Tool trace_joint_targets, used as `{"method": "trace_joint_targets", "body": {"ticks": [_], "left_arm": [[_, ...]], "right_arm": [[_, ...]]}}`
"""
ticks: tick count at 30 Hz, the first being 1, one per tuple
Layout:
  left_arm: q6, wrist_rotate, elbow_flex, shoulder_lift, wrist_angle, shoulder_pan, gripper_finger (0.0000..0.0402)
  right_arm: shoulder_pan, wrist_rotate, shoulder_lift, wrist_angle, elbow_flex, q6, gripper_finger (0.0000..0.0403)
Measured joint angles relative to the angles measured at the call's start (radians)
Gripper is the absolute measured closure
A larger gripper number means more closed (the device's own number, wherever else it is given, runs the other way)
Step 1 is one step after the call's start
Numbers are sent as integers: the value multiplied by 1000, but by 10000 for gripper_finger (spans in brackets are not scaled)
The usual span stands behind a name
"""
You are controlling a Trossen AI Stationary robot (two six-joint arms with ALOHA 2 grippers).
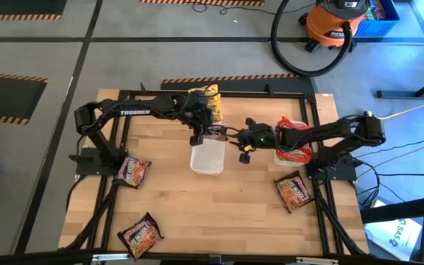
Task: Sort Maruchan noodles
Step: Put the black noodle pack into the bottom left white bin
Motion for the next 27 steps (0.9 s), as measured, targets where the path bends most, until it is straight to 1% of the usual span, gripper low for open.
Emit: {"method": "trace_joint_targets", "body": {"ticks": [4,10,12,14,19,27], "left_arm": [[-2,-63,0,0,-22,2,294],[-48,-88,5,0,-34,1,294],[-73,-109,22,0,-51,-5,294],[-108,-151,48,0,-74,-14,294],[-177,-229,107,-2,-174,-39,294],[-209,-256,108,-3,-198,-46,294]], "right_arm": [[0,-1,0,-2,0,0,313],[0,-1,0,-2,0,0,314],[0,-1,0,-2,0,0,314],[0,-1,0,-2,0,0,314],[0,-1,0,-3,0,0,314],[0,-2,0,-4,0,2,314]]}}
